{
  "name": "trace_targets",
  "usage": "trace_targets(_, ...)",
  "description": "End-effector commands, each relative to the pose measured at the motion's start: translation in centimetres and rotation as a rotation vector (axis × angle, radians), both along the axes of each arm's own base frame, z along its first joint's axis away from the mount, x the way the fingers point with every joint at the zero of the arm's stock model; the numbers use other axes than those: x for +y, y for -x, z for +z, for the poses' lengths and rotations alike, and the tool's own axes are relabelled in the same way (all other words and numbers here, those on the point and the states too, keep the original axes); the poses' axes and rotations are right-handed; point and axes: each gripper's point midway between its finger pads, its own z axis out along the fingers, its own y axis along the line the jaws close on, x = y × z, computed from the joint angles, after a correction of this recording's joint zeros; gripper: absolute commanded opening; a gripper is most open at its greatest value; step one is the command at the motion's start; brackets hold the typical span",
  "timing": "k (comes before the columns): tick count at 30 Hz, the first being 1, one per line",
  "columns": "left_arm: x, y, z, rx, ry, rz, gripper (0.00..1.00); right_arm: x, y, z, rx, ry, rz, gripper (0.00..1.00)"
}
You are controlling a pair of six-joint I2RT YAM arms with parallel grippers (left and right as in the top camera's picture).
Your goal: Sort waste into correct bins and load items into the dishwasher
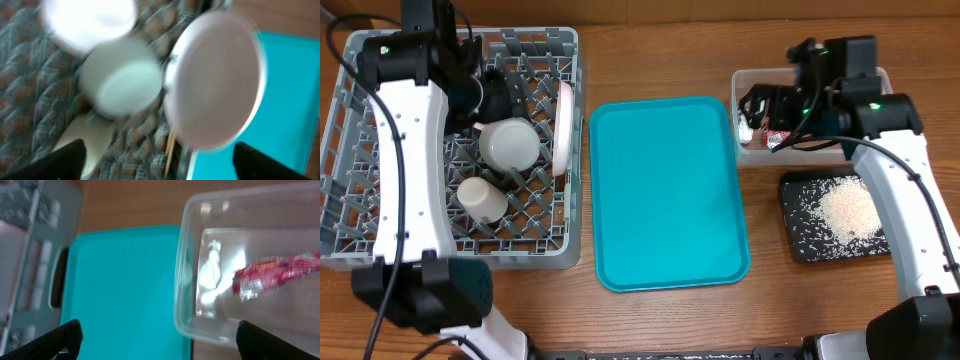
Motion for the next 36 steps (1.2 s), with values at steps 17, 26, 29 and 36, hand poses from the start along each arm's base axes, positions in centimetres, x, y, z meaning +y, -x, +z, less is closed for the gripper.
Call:
trace_targets(17,-0.4,13.3,0.1,0.207,-0.057,0.039,1.0,-2.0,2.0,-0.3,0.082,0.096,-0.077,1.0)
trace_targets(26,-0.1,19.4,1.1,-0.016,-0.104,0.09,1.0,-2.3,2.3,-0.3,0.09,0.112,-0.081,1.0)
trace_targets(29,-0.1,20.0,2.2,-0.16,-0.117,0.082,1.0,-2.3,1.4,1.1,0.011,0.116,-0.069,1.0)
trace_targets(36,0.2,22.2,4.6,-0.377,-0.171,0.062,1.0,-2.4,1.3,7.1,-0.207,0.096,-0.086,1.0)
